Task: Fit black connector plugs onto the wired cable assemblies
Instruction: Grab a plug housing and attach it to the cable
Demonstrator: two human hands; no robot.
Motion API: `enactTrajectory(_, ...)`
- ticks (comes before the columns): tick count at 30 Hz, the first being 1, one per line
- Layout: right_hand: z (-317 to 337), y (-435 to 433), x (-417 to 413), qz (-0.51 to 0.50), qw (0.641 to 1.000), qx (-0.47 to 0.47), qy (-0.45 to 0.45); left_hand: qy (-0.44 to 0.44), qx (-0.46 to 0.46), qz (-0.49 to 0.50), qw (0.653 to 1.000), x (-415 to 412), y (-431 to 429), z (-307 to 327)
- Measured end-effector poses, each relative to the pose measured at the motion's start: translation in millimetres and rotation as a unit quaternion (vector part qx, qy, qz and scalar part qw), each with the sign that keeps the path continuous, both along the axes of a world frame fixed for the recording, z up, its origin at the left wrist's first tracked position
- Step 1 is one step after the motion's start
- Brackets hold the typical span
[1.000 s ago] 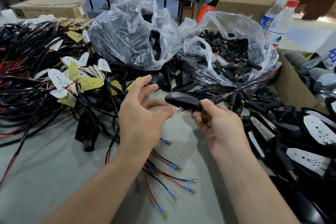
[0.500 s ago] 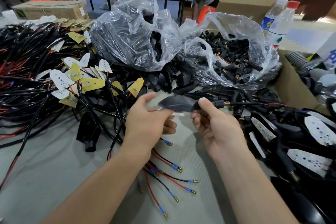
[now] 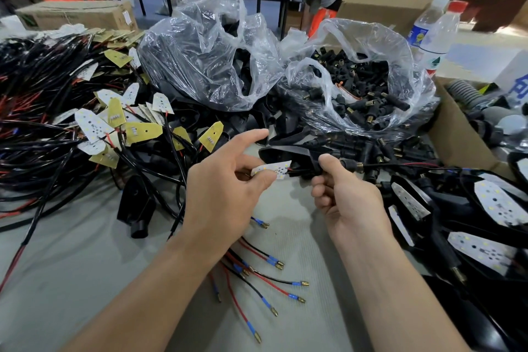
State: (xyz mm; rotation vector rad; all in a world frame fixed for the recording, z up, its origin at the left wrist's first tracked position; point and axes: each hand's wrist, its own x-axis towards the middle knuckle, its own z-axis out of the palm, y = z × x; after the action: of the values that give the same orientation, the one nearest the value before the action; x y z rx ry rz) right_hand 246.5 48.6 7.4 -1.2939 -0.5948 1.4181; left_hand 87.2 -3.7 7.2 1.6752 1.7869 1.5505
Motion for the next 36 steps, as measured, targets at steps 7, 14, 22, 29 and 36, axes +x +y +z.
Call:
enactTrajectory(7, 0.9, -0.2, 0.4, 0.008, 0.999, -0.017, -0.029, -0.004, 0.045, 0.029, 0.999, -2.3, 1.7, -2.3)
enactTrajectory(14, 2.4, 0.1, -1.9, 0.008, 0.996, -0.027, 0.079, -0.156, -0.043, -0.054, 0.985, -8.1, 16.5, -10.1)
enactTrajectory(22, -4.6, 1.4, -2.0, 0.018, 0.995, 0.036, -0.086, -0.221, -0.188, -0.053, 0.955, -7.6, 19.1, -18.3)
enactTrajectory(29, -1.2, -5.6, -8.6, 0.096, 0.992, 0.073, -0.041, -0.149, -0.171, -0.002, 0.974, -5.8, 17.0, -21.7)
enactTrajectory(36, 6.1, -8.8, -9.0, 0.115, 0.99, 0.08, 0.01, -0.292, -0.183, -0.06, 0.937, -8.7, 18.7, -17.3)
